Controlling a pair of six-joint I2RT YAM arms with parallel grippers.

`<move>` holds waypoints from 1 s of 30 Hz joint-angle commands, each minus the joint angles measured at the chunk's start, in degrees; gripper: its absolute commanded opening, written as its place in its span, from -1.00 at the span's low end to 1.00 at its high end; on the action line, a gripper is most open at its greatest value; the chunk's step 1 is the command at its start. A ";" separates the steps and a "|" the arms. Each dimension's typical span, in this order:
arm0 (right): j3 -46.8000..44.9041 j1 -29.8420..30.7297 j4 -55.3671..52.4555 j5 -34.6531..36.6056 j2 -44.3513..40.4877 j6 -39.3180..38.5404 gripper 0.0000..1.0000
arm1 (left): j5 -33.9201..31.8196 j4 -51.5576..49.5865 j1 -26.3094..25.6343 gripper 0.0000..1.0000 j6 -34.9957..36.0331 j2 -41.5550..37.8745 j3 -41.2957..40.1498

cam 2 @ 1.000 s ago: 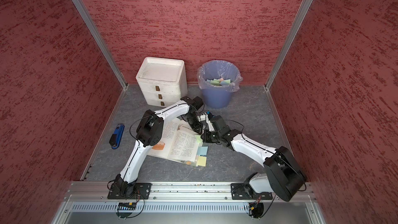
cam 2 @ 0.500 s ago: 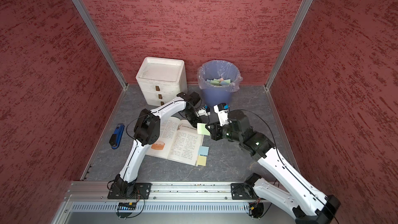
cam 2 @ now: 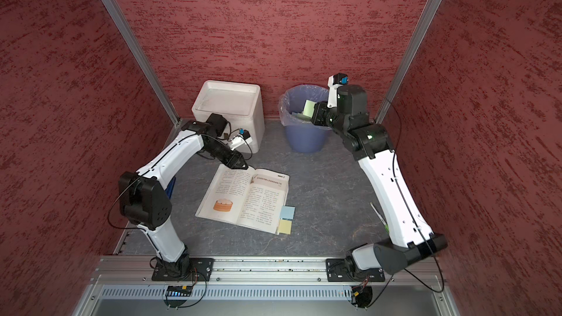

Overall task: Peel off the used sticky note
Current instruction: Place the note in the trash bin.

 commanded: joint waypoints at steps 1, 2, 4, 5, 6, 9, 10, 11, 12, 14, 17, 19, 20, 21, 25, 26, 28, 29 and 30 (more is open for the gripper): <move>6.81 -0.73 -1.36 6.91 7.31 -3.83 -1.00 | -1.69 3.06 5.62 -0.20 3.59 -3.14 -9.64; 8.53 -0.73 -1.15 8.10 9.21 -4.66 -1.00 | -2.31 4.03 7.63 -0.20 4.27 -3.99 -12.25; 10.97 -0.81 -0.29 9.75 12.97 -5.74 -1.00 | -3.71 5.85 10.98 -0.20 5.00 -4.89 -17.01; 12.20 -0.81 0.07 10.37 14.61 -6.20 -1.00 | -4.19 6.86 12.56 -0.21 5.57 -5.12 -18.99; 13.11 -0.80 0.17 11.08 16.10 -6.46 -1.00 | -4.55 7.72 14.01 -0.21 5.99 -5.16 -20.59; 16.21 -0.76 0.36 12.54 20.62 -6.98 -1.00 | -6.22 10.11 16.19 -0.22 6.47 -4.51 -24.18; 16.86 -0.76 0.61 12.85 21.71 -7.35 -1.00 | -6.55 10.81 16.50 -0.22 6.35 -4.25 -24.93; 17.17 -0.74 1.05 13.32 22.77 -7.67 -1.00 | -6.75 11.90 16.64 -0.23 6.16 -3.90 -25.69; 17.34 -0.81 1.51 14.01 23.52 -8.00 -1.00 | -6.91 12.63 16.59 -0.24 5.90 -3.45 -26.18; 17.67 -0.78 2.30 14.84 25.09 -8.65 -1.00 | -7.01 14.21 16.61 -0.26 5.00 -2.57 -26.89; 19.54 -0.79 2.19 14.63 27.46 -9.29 -0.98 | -7.34 15.88 16.29 -0.29 4.16 -1.34 -27.91; 21.60 -0.71 1.01 14.71 28.97 -9.78 -0.88 | -8.52 17.12 15.71 -0.30 3.87 -0.82 -28.85; 22.56 -0.70 0.51 14.78 29.61 -9.94 -0.82 | -9.01 17.76 15.31 -0.30 3.76 -0.70 -29.33; 23.50 -0.72 0.02 14.86 30.13 -10.10 -0.68 | -9.33 18.12 15.07 -0.30 3.71 -0.65 -29.83; 25.79 -0.56 -0.36 15.26 30.96 -10.89 0.55 | -9.96 18.95 14.11 -0.31 3.18 -0.80 -30.77; 26.15 -0.52 -0.36 15.59 30.83 -11.03 0.69 | -9.94 18.91 13.97 -0.31 3.01 -0.84 -30.79; 27.05 -0.40 -0.81 16.54 30.88 -11.39 0.93 | -9.92 18.87 13.62 -0.31 2.76 -1.12 -30.71; 27.65 -0.30 -1.24 17.07 30.79 -11.45 0.96 | -9.90 18.79 13.49 -0.31 2.68 -1.21 -30.63; 28.20 -0.09 -1.93 17.65 30.65 -11.47 0.97 | -9.90 18.78 13.40 -0.30 2.59 -1.29 -30.54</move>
